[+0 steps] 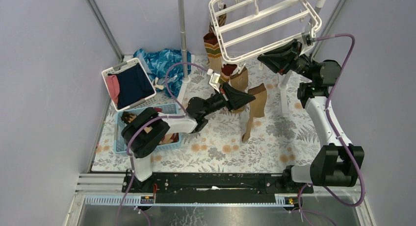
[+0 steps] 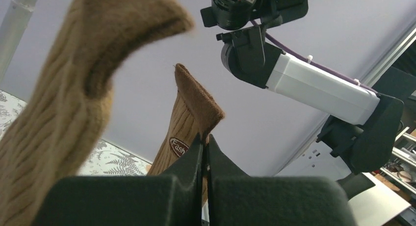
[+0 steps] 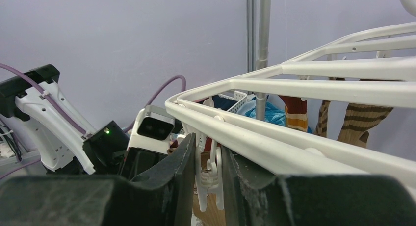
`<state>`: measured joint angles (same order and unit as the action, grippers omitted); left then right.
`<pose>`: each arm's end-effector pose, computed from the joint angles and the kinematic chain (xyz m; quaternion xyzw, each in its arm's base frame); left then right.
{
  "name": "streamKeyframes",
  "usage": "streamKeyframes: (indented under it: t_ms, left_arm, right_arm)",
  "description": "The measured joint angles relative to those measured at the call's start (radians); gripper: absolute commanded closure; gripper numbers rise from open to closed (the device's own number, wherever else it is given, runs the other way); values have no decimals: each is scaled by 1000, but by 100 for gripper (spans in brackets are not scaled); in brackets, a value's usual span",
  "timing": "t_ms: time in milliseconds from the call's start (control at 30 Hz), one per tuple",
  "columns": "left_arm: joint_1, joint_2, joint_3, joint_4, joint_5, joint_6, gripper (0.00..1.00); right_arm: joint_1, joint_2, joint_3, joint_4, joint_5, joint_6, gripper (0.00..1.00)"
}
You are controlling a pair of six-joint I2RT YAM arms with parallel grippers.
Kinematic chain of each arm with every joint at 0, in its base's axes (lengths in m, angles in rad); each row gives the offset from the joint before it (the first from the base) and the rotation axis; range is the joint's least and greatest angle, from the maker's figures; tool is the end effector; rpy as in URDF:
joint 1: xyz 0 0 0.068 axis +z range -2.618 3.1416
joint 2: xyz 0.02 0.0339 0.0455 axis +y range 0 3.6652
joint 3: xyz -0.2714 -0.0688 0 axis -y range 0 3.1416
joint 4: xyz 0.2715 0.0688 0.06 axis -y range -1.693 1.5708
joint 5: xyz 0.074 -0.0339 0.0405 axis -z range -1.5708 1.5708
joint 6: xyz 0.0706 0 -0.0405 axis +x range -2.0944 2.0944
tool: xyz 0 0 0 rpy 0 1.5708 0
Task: Clip the socks to the hanger
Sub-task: Clamp the sock onto the hanger.
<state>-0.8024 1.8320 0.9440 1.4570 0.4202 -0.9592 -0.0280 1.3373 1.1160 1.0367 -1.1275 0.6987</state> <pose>0.2744 -0.3253 0.2775 0.1456 0.4825 -0.7254 0.4688 0.3084 0.0552 0.4524 -0.3535 0.4679 0.4447 0.6771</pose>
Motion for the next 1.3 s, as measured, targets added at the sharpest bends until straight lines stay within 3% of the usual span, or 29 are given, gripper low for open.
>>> streamKeyframes:
  t_ms: [500, 1300]
  left_arm:
    - [73, 99, 156, 48, 6, -113, 100]
    - [79, 69, 157, 57, 68, -119, 100]
  right_arm:
    - [0, 5, 0, 43, -10, 41, 86]
    - [0, 8, 0, 117, -16, 124, 86]
